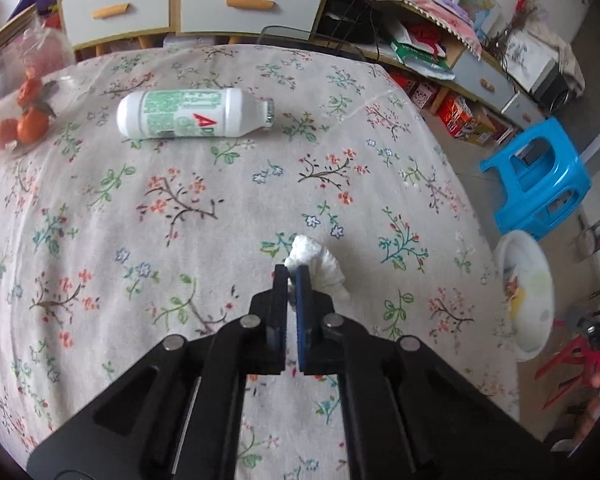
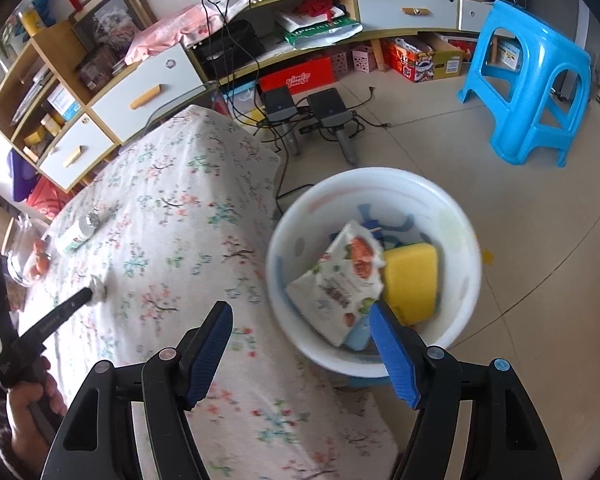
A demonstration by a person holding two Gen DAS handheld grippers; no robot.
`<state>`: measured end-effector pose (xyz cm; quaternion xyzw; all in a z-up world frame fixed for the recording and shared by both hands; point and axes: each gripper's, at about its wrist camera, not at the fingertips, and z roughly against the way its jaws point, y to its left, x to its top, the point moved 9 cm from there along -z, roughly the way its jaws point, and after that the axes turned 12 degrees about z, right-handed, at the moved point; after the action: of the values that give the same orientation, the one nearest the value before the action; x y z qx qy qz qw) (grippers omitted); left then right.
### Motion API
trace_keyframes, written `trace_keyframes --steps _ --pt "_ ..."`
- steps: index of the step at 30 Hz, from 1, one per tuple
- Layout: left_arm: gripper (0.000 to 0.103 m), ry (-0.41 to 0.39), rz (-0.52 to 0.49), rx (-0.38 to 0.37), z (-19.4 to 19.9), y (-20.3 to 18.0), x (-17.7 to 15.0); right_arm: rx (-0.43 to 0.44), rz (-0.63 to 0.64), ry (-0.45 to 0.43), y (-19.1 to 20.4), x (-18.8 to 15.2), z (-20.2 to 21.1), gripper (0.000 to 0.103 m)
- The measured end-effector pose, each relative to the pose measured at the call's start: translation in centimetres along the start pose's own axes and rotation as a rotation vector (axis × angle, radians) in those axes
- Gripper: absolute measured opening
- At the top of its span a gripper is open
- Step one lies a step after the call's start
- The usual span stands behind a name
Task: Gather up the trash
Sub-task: 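Reach the right gripper to the lying white bottle and grasp it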
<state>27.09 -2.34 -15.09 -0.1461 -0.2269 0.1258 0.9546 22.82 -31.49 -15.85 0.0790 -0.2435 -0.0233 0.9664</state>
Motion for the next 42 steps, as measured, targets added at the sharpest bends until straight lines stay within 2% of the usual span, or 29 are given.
trace_keyframes --steps 5,12,19,27,30,34,37,42 --pt "0.001 -0.041 0.053 -0.036 3.7 2.6 1.0 -0.009 0.076 0.01 4.3 0.8 -0.7 0.072" --pt "0.001 -0.126 0.12 -0.045 8.3 8.2 3.3 0.052 0.211 0.06 13.4 2.3 -3.3 0.072" --pt "0.001 -0.17 0.194 -0.032 10.6 13.1 4.1 0.093 0.402 0.059 23.8 6.0 -7.2 0.072" --pt "0.001 -0.192 0.213 0.01 11.6 17.0 4.3 0.076 0.621 0.015 31.9 10.8 -11.5 0.074" --pt "0.001 -0.182 0.23 0.009 11.6 18.3 4.3 0.036 0.751 -0.002 34.1 11.4 -12.5 0.081" --pt "0.001 -0.176 0.258 0.008 11.6 19.5 4.4 -0.025 0.942 -0.012 36.6 11.6 -14.5 0.082" --pt "0.001 -0.175 0.271 0.002 11.7 19.9 4.6 -0.032 1.019 -0.002 37.4 11.2 -15.7 0.082" --pt "0.001 -0.173 0.272 0.001 11.8 19.8 4.5 -0.093 1.088 0.0 37.5 10.8 -17.4 0.079"
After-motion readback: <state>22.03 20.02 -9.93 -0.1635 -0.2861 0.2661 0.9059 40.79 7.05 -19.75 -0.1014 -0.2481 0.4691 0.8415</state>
